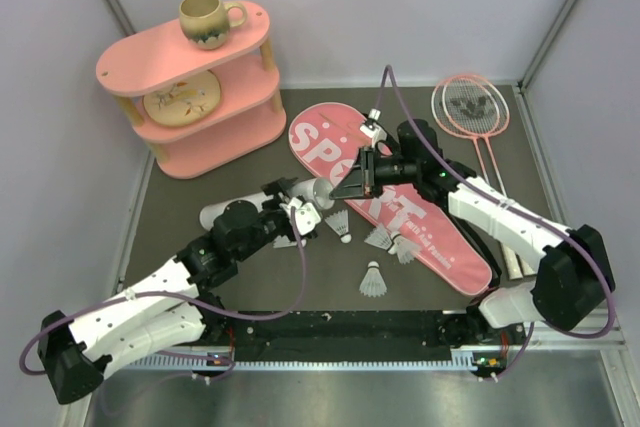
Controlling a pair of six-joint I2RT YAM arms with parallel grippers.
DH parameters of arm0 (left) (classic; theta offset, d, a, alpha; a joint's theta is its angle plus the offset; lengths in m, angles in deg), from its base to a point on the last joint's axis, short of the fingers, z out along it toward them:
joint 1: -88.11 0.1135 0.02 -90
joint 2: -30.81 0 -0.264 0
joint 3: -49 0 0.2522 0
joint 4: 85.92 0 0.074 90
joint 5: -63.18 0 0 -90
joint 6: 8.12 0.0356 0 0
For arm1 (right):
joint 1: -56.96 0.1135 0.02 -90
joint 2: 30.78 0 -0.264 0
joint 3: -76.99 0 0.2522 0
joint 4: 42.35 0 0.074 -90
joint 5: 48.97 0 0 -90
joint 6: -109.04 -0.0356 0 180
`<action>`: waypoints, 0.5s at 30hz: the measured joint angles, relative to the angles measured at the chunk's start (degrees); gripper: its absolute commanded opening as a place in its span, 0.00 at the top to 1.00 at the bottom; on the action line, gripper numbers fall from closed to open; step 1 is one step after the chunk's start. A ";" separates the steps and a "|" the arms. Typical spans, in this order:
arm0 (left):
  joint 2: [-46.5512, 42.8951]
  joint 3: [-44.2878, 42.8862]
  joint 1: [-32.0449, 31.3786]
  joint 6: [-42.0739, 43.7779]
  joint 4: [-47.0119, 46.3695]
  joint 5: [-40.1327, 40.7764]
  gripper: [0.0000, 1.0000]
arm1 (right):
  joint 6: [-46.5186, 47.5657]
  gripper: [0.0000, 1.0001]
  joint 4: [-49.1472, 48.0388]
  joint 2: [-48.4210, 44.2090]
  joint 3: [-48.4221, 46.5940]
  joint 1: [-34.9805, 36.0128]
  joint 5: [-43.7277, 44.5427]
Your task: Pack up the badminton gear
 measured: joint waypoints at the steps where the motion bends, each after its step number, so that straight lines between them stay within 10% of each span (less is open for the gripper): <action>1: -0.11 0.17 0.00 -0.26 -0.50 -0.07 0.16 | -0.02 1.00 0.02 -0.31 0.00 0.00 -0.22; 9: -0.35 1.81 0.09 -0.44 -3.63 -1.03 0.41 | -0.22 1.00 -0.13 -1.46 0.46 -0.04 -1.27; 15: -1.14 2.75 0.09 -1.16 -4.68 -0.92 0.50 | 0.26 0.58 0.52 -1.79 0.61 -0.07 -0.98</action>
